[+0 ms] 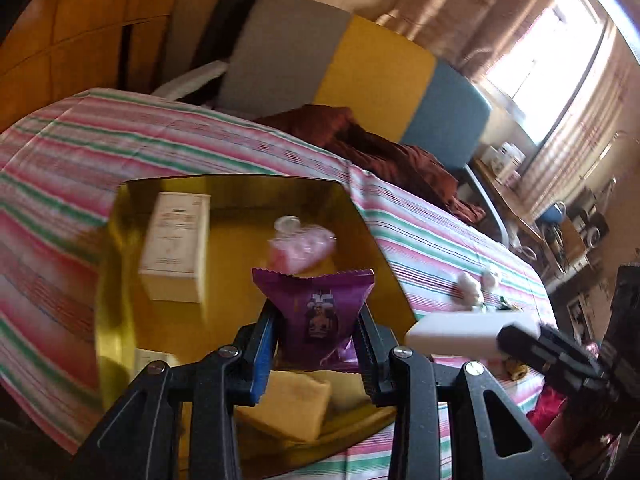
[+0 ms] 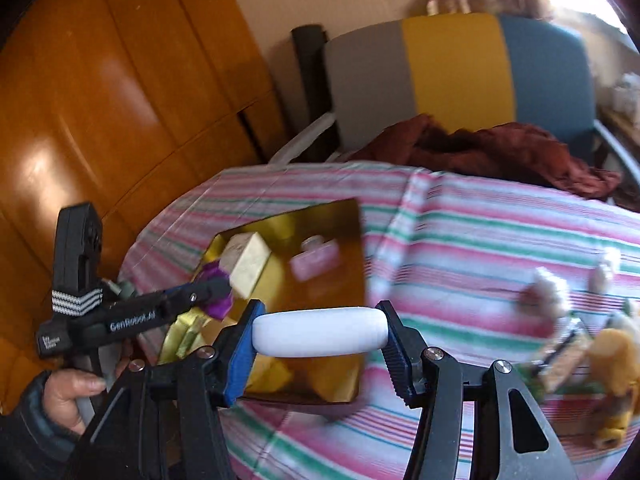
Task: Organize objects
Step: 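Carry the purple packet and white foam bar to the gold tray and release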
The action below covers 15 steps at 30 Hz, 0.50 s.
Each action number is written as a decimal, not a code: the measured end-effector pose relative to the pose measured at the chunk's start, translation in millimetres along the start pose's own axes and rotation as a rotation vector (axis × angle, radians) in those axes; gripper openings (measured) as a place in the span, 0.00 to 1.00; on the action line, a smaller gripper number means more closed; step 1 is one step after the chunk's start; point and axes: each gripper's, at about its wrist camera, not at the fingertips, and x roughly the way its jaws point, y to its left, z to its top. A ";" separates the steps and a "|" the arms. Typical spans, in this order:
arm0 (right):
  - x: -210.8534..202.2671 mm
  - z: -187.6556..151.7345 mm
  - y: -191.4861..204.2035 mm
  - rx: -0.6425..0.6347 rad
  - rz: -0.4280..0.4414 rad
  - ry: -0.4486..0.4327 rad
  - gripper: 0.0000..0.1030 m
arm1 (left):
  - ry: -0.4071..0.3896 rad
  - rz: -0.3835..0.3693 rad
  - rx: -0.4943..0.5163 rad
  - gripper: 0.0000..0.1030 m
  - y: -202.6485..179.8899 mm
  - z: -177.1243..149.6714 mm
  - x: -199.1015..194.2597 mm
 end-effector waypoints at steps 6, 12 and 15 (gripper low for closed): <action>36.2 -14.9 18.7 -0.022 0.046 0.088 0.58 | 0.017 -0.029 -0.036 0.37 9.0 11.3 14.1; 53.2 -33.1 13.0 -0.003 0.027 0.164 0.71 | 0.076 -0.054 -0.070 0.52 1.5 23.4 40.5; 48.7 -37.1 7.8 -0.006 0.001 0.163 0.71 | 0.066 -0.044 -0.080 0.52 2.4 19.2 39.6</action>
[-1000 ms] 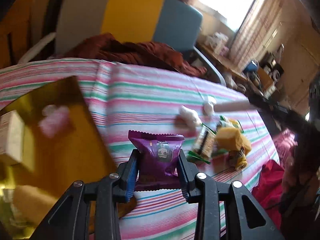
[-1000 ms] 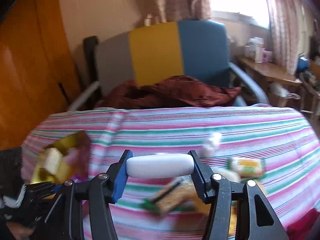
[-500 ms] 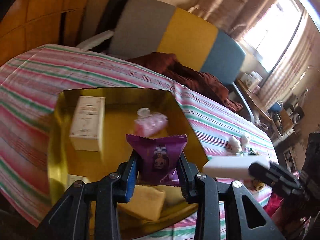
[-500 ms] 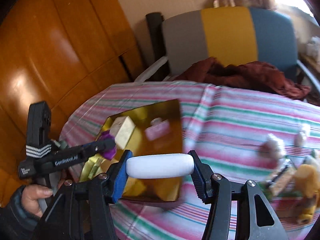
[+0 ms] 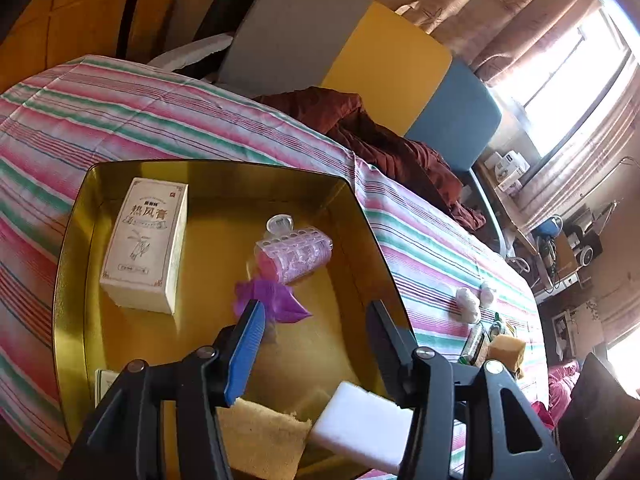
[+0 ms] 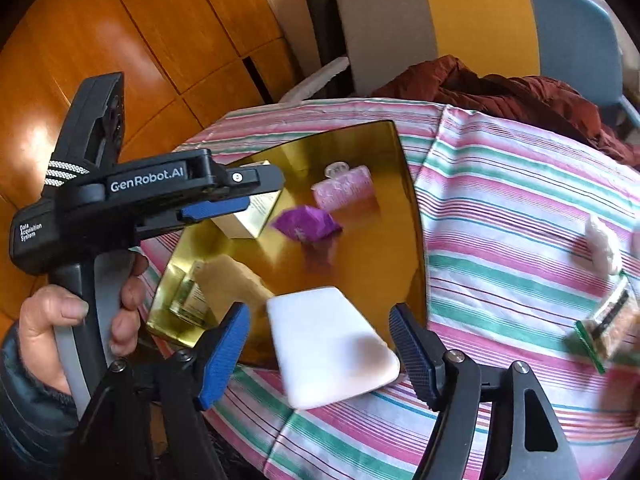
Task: Organize objects
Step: 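Carry the purple packet and white foam bar to the gold tray and release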
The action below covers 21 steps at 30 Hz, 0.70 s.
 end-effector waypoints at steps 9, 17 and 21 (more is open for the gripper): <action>-12.2 -11.0 7.2 -0.024 -0.007 -0.006 0.71 | -0.033 0.054 -0.016 0.52 20.8 -22.9 -27.4; 14.6 -6.3 16.9 -0.106 -0.115 0.040 0.47 | -0.053 0.063 -0.029 0.52 28.1 -32.9 -45.8; 20.1 -7.4 23.1 -0.124 -0.102 0.057 0.47 | -0.074 0.088 -0.006 0.52 26.8 -37.7 -53.6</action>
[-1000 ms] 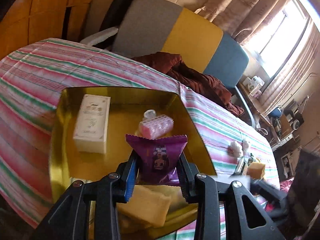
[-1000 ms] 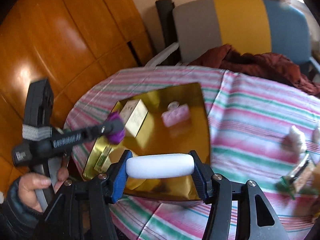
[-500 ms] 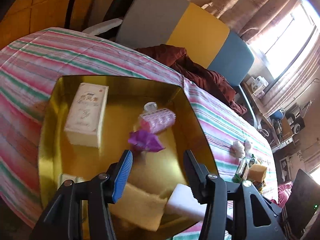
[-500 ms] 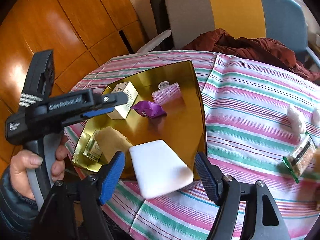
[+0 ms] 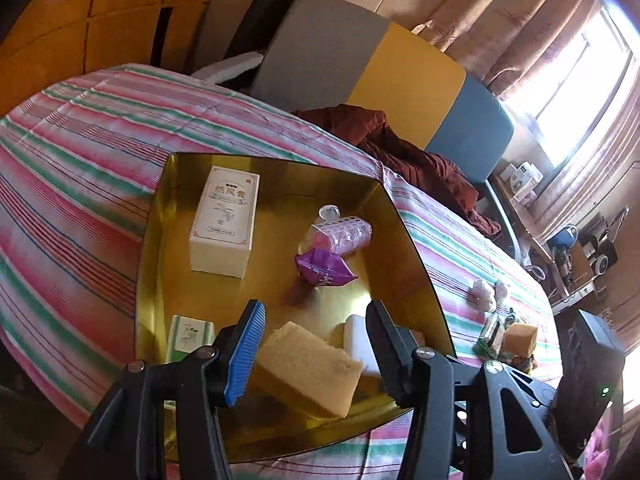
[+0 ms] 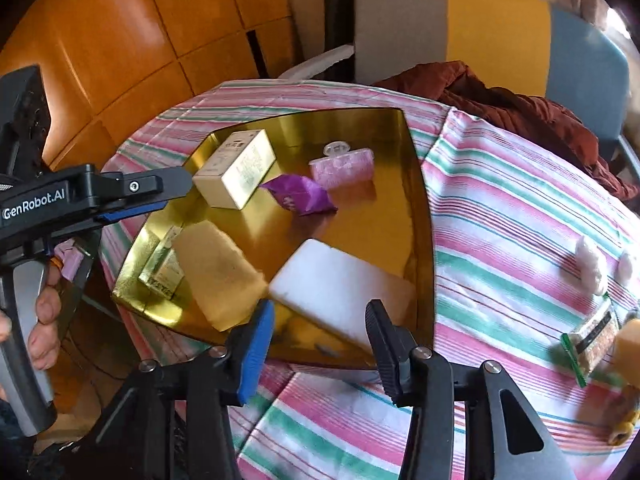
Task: Organize objects
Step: 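Withdraw both grippers from the tray toward the remaining pile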
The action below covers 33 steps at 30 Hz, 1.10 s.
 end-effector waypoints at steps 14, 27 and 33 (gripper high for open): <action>-32.1 -4.0 4.2 0.023 -0.023 -0.088 0.64 | -0.121 0.174 0.181 0.52 -28.9 -17.6 -30.4; -53.4 -13.0 -31.0 0.112 -0.063 -0.122 0.75 | -0.110 0.148 0.272 0.52 -56.3 -26.9 -30.2; -64.8 -25.7 -72.7 0.216 -0.114 -0.122 0.77 | -0.082 0.104 0.317 0.52 -74.8 -31.3 -22.4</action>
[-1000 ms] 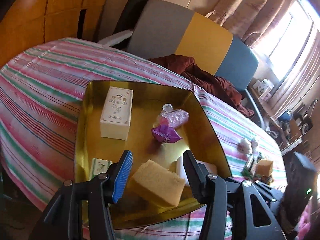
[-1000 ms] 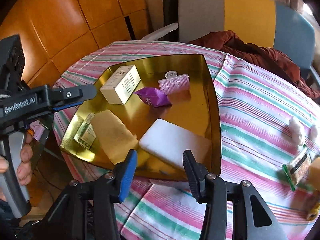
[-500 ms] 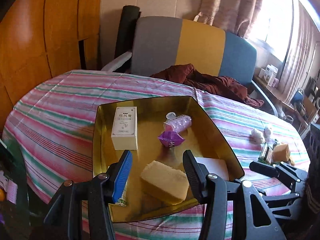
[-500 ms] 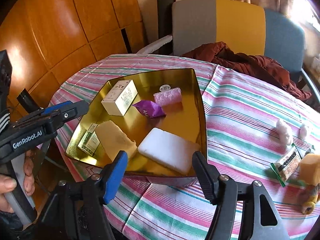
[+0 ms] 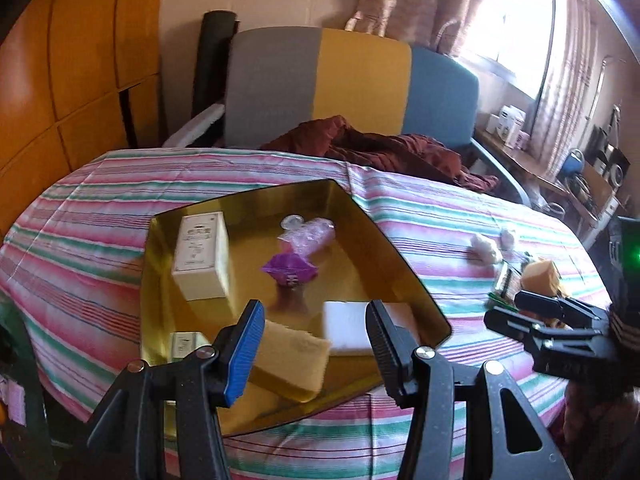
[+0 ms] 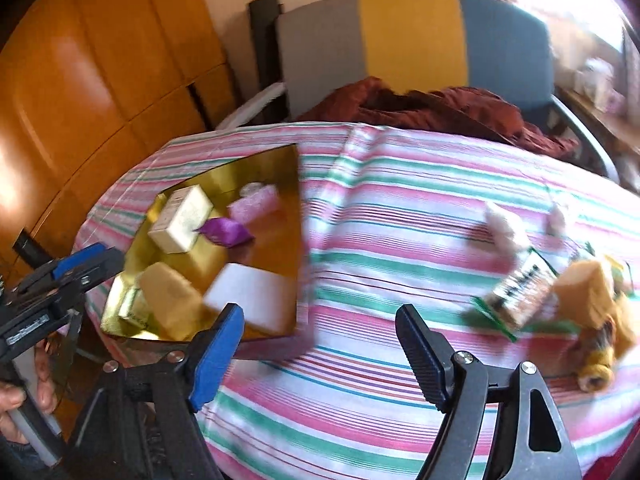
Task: Organize objects
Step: 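Withdraw both grippers from the tray toward the remaining pile, then grasp the cracker packet with the left gripper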
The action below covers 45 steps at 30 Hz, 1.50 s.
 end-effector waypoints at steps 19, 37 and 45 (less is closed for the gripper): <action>-54.9 -20.1 -156.3 0.284 -0.248 -0.028 0.77 | 0.076 -0.149 0.203 0.52 -93.8 13.8 32.4; -94.3 -25.8 -251.2 0.476 -0.328 -0.140 0.78 | 0.216 -0.299 0.511 0.52 -245.2 2.5 116.2; -96.9 -31.2 -269.2 0.573 -0.261 -0.140 0.78 | 0.231 -0.342 0.598 0.63 -284.9 1.8 144.5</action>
